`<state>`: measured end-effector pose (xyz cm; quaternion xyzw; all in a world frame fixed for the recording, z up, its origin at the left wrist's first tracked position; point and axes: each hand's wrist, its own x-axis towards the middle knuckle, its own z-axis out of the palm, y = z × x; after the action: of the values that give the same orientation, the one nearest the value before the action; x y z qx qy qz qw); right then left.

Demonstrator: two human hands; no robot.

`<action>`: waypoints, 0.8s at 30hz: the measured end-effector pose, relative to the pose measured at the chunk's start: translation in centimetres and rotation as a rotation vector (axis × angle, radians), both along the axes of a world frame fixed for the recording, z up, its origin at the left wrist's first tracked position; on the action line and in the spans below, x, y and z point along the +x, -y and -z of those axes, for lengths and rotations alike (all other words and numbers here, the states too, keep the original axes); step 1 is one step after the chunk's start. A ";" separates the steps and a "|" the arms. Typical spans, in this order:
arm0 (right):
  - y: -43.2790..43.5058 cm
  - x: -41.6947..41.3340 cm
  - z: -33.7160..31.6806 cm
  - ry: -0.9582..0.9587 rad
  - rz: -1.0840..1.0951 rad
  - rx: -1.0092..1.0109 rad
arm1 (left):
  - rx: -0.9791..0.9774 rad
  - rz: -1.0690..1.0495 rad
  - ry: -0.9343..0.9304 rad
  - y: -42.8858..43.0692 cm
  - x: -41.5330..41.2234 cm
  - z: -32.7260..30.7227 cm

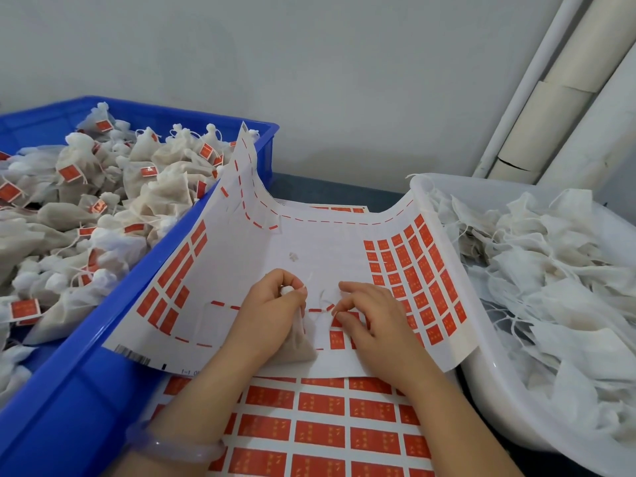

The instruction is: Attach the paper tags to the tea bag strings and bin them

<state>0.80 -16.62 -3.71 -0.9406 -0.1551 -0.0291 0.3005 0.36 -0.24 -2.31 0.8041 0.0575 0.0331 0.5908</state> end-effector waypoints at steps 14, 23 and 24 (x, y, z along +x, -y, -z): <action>-0.1 -0.1 -0.2 -0.033 0.013 0.078 | 0.156 0.063 -0.026 0.1 0.2 0.4; -0.3 -0.2 -0.4 -0.052 0.018 0.103 | 0.156 0.056 -0.030 0.1 0.2 0.3; -0.3 -0.2 -0.4 -0.052 0.020 0.110 | 0.156 0.056 -0.031 0.1 0.2 0.3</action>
<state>0.57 -16.31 -3.27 -0.9246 -0.1362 -0.0159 0.3553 0.52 -0.39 -2.58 0.8494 0.0413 0.0083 0.5261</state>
